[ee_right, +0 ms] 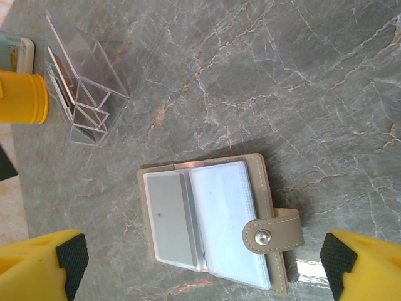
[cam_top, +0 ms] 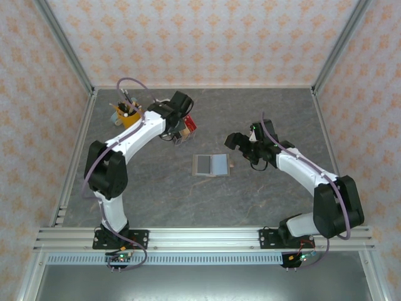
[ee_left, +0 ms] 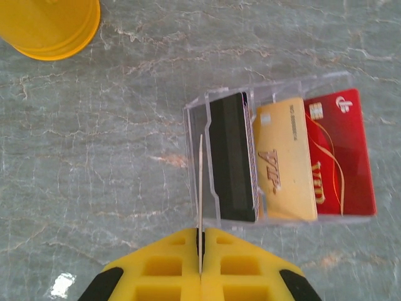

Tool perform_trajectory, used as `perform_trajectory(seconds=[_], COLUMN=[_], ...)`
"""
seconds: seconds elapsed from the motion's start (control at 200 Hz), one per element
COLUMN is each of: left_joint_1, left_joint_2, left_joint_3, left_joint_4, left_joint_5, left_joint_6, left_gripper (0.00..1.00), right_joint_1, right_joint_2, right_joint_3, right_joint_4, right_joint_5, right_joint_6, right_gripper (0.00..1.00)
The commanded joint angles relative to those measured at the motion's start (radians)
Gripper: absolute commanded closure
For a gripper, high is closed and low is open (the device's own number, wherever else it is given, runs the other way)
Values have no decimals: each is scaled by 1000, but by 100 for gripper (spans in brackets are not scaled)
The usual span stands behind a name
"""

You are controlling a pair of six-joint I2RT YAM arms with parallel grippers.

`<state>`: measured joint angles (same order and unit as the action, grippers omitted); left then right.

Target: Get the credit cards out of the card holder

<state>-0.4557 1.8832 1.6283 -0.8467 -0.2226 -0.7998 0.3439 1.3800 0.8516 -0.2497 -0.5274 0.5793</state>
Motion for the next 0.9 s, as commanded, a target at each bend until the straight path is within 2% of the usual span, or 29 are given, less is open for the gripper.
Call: perform_trajectory(seconds=[0.0, 0.295, 0.415, 0.636, 0.731, 0.891], left_joint_1=[-7, -5, 5, 20, 32, 38], left_joint_2=[66, 212, 230, 268, 285, 303], left_joint_3=[82, 212, 217, 240, 263, 264], left_joint_4=[-37, -76, -75, -58, -81, -72], left_joint_5=[-91, -87, -108, -65, -81, -36], left_joint_6=[-55, -99, -119, -103, -98, -83], left_gripper=[100, 100, 100, 100, 100, 89], right_joint_1=[-3, -3, -2, -3, -3, -3], right_joint_2=[-24, -28, -32, -32, -33, -40], right_joint_3=[-24, -28, -31, -28, -28, -28], right_joint_4=[8, 6, 2, -4, -8, -18], right_joint_5=[-5, -16, -17, -19, -19, -10], right_joint_6=[9, 24, 24, 24, 26, 21], right_gripper=[3, 3, 3, 3, 3, 3])
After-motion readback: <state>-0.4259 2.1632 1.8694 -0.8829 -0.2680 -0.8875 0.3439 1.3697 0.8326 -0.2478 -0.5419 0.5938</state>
